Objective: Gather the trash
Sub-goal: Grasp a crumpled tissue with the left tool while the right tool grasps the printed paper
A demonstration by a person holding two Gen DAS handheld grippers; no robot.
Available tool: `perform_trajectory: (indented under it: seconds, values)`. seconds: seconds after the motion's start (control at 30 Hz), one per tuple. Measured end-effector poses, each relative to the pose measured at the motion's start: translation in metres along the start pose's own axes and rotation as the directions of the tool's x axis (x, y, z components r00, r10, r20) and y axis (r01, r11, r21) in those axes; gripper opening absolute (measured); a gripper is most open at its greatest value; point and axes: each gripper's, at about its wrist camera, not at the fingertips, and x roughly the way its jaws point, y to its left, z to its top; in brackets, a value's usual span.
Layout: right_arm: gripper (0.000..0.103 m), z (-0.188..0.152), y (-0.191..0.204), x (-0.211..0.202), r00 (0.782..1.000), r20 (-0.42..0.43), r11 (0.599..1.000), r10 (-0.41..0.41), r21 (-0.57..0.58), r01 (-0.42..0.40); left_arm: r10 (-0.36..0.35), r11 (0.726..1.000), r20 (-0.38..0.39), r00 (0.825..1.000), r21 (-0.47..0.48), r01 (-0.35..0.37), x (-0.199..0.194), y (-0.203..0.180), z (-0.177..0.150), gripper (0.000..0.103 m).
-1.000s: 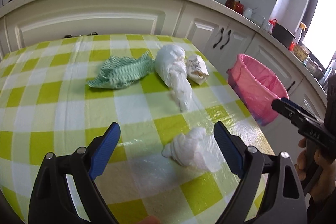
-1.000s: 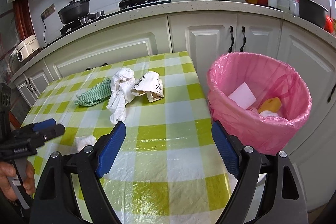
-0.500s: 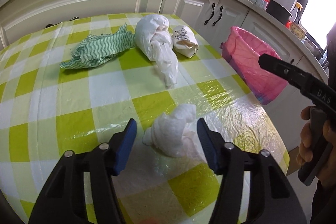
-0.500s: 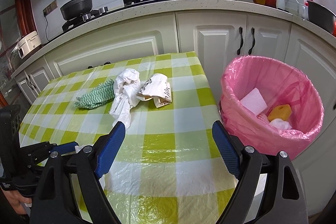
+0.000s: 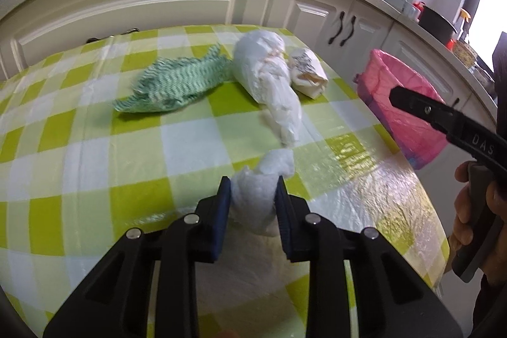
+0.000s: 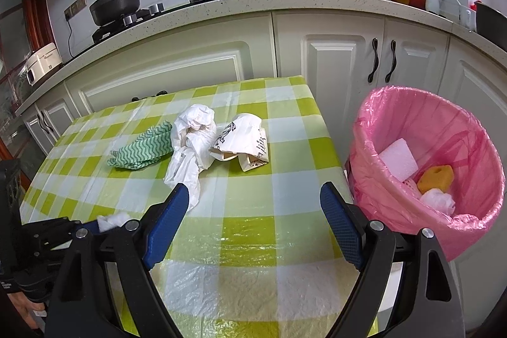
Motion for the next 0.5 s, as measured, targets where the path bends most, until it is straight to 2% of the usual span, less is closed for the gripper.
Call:
perform_trajectory:
  seconds: [0.37, 0.5]
  values:
    - [0.080, 0.024, 0.015, 0.040, 1.000, -0.027, 1.000, 0.011, 0.001, -0.011, 0.115, 0.992, 0.087, 0.990, -0.062, -0.110, -0.014, 0.041, 0.038, 0.027]
    - [0.080, 0.037, 0.017, 0.059, 0.999, -0.039, 1.000, 0.014, 0.013, -0.013, 0.133, 0.990, 0.112, 0.985, -0.069, -0.126, -0.017, 0.048, 0.051, 0.027]
